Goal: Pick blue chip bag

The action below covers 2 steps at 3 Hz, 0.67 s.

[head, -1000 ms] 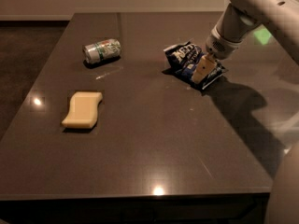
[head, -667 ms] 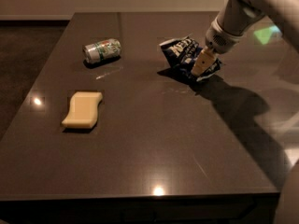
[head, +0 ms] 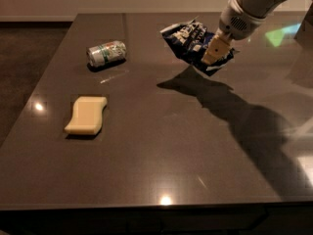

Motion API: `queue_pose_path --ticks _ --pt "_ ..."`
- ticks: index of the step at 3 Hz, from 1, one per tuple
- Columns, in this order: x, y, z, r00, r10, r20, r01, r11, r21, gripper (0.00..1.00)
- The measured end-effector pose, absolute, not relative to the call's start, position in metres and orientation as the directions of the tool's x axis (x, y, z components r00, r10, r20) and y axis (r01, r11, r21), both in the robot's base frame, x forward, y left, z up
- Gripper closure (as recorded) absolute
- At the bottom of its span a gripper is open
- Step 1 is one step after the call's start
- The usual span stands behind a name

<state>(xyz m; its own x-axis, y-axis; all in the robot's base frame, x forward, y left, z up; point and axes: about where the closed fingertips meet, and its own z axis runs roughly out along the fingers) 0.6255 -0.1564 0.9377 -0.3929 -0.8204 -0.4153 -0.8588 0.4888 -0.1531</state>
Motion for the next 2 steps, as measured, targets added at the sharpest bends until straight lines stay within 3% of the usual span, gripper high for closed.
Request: queue_pose_path --ticks 2 --pt "0.6059 -0.1444 0.9901 -0.308 -0.832 -0.461 -0.875 0.438 -0.207 1.00"
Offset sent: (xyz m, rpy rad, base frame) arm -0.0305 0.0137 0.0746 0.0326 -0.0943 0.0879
